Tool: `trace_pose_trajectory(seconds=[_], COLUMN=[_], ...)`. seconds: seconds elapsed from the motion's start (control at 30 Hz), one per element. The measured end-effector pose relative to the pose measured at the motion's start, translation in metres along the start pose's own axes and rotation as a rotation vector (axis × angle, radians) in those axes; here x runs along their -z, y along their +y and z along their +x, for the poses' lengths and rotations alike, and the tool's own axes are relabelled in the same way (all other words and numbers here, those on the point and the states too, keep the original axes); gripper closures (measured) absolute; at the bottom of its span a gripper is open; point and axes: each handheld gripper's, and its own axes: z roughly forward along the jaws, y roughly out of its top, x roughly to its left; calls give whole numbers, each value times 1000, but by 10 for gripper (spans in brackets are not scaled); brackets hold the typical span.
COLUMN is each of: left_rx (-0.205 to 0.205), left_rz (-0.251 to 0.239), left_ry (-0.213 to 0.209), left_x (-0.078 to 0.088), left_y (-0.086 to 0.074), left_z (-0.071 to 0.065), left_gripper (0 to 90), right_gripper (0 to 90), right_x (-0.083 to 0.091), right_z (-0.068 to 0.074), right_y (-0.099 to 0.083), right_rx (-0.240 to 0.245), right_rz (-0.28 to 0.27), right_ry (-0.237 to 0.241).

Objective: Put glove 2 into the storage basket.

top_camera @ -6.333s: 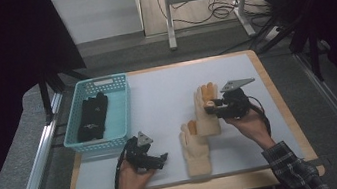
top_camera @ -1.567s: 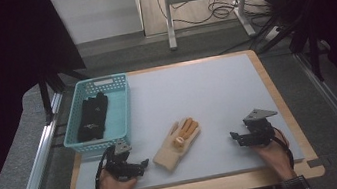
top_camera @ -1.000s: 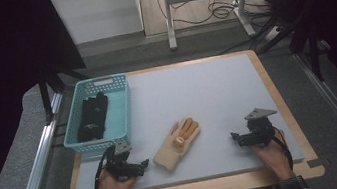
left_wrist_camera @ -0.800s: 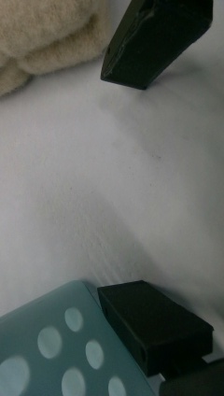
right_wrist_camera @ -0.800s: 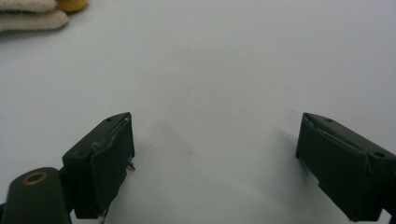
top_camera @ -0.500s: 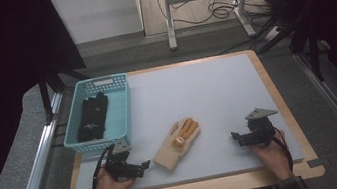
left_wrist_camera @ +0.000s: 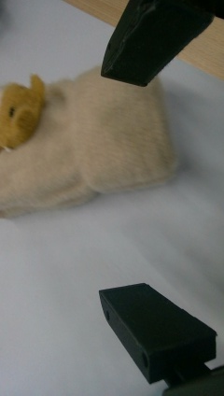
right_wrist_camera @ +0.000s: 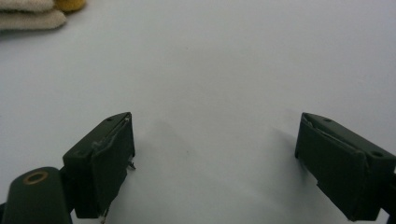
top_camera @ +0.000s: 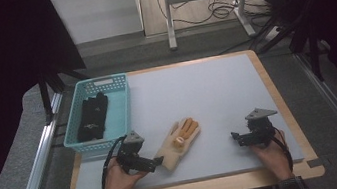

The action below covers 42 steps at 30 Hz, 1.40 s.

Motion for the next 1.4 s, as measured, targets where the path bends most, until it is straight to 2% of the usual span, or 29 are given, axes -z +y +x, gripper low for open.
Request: trace_pose_trajectory(seconds=[0.13, 0.3, 0.4, 0.47, 0.73, 0.83, 0.87, 0.9, 0.93, 0.97, 1.0, 1.13, 1.17, 1.33, 1.37, 1.4], left_rx=[-29, -88, -100, -107, -110, -122, -134, -133, -137, -137, -134, -122, -124, -97, -81, -81], left_rz=[15, 53, 62, 83, 129, 141, 148, 144, 146, 146, 146, 153, 156, 136, 119, 119], left_ry=[-4, 20, 30, 58, 114, 127, 139, 135, 130, 130, 129, 122, 119, 73, 48, 48], left_x=[-10, -31, -39, -51, -71, -77, -78, -78, -77, -77, -77, -74, -74, -68, -65, -65], left_y=[12, 29, 33, 38, 42, 44, 45, 45, 45, 46, 46, 46, 46, 46, 46, 46], left_z=[-10, -29, -33, -37, -39, -44, -46, -47, -47, -48, -48, -48, -47, -42, -38, -38], left_gripper=[4, 9, 11, 17, 78, 189, 189, 273, 273, 340, 340, 452, 504, 589, 604, 618], right_gripper=[118, 118, 117, 118, 118, 117, 117, 118, 118, 118, 118, 118, 118, 118, 117, 117], right_x=[0, 0, 0, 0, 0, 0, 0, 0, 0, 0, 0, 0, 0, 0, 0, 0], right_z=[0, 0, 0, 0, 0, 0, 0, 0, 0, 0, 0, 0, 0, 0, 0, 0], right_y=[0, 0, 0, 0, 0, 0, 0, 0, 0, 0, 0, 0, 0, 0, 0, 0], right_rx=[0, -1, -2, -1, -2, -2, -2, -2, -2, -2, -2, -2, -2, -1, -1, -1], right_rz=[0, -1, -1, -1, -1, -2, -2, -2, -2, -1, -1, -1, -1, -1, -2, -2], right_ry=[0, 0, 1, 1, 1, 1, 1, 1, 1, 1, 1, 1, 1, 1, 1, 1])
